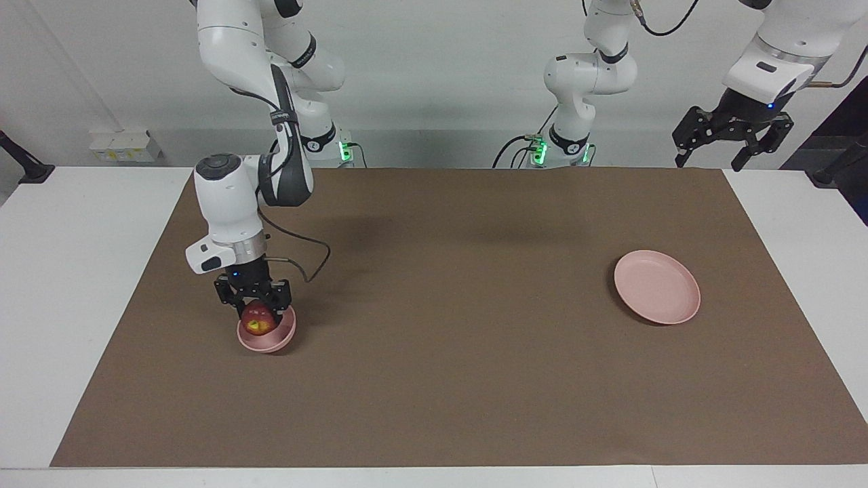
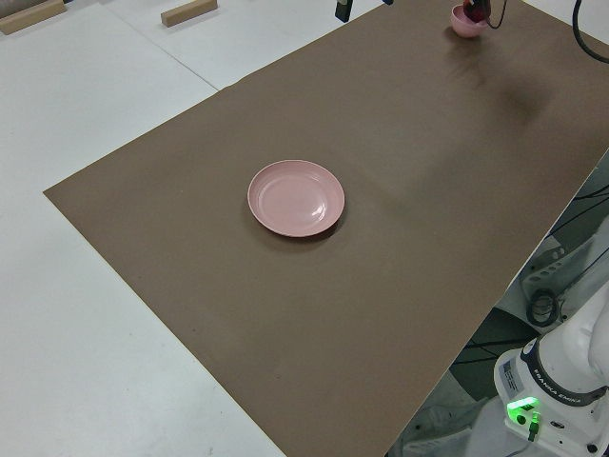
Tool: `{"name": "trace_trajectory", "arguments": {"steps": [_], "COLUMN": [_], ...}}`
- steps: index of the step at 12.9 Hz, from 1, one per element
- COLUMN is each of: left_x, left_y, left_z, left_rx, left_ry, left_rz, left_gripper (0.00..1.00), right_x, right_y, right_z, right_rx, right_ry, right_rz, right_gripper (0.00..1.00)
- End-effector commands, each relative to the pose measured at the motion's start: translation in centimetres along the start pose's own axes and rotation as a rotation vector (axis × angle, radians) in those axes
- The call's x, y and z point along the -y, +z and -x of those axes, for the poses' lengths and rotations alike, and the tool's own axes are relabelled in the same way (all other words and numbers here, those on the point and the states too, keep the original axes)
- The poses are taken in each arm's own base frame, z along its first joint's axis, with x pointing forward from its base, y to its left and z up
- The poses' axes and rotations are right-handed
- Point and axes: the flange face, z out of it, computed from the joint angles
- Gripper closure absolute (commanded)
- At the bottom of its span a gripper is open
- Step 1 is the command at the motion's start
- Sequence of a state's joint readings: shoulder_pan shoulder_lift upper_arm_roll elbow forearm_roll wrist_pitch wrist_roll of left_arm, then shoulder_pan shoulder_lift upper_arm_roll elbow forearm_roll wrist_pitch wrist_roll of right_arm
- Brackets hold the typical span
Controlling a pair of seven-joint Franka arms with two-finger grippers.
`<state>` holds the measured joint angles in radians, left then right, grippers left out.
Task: Move apple from plate to bowl
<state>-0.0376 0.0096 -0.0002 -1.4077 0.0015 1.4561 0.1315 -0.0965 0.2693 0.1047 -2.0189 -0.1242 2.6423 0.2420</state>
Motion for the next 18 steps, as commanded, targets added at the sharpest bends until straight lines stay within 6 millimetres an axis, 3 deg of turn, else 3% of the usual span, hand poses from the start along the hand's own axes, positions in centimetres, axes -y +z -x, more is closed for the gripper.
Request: {"name": "trace_trajectory", "arguments": {"steps": [1, 6, 12, 18], "left_x": [0.4, 0.4, 0.1, -0.1], "left_y": [0.0, -0.1, -0.2, -0.3], "left_z": [1.1, 1.6, 1.5, 1.5], "left_rx": [0.018, 0.024, 0.020, 0.015], "left_ry": [0.009, -0.001, 0.005, 0.003], "left_rz": [-0.006, -0.005, -0.005, -0.006], "left_gripper": [0.00, 0.00, 0.00, 0.00], "right_x": [0.2, 0.1, -1.5, -2.1], "right_y": [-1.6, -7.5, -14.5, -25.1], "right_z": [-1.9, -5.5, -6.5, -3.7], "right_rx": [-0.002, 0.155, 0.306, 0.352], "right_ry": [-0.045, -0.089, -0.108, -0.074], "right_rz": [0.016, 0.064, 0.091, 0.109], "right_gripper": [0.00, 0.00, 0.00, 0.00]}}
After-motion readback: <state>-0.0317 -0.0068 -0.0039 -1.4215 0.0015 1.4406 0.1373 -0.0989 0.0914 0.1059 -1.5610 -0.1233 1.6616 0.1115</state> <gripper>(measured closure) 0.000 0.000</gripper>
